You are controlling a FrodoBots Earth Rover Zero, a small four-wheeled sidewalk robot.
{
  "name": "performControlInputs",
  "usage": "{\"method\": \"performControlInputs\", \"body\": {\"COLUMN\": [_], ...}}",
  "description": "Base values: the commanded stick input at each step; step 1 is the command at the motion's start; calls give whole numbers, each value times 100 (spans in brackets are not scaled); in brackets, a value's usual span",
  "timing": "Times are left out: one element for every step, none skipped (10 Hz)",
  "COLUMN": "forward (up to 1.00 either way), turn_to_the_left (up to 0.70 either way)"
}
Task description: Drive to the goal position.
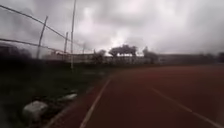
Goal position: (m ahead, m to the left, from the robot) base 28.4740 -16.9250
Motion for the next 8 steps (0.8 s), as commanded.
{"method": "performControlInputs", "body": {"forward": [70,70,70,70,70,70,70,70], "turn_to_the_left": [0,0,0,0,0,0,0,0]}}
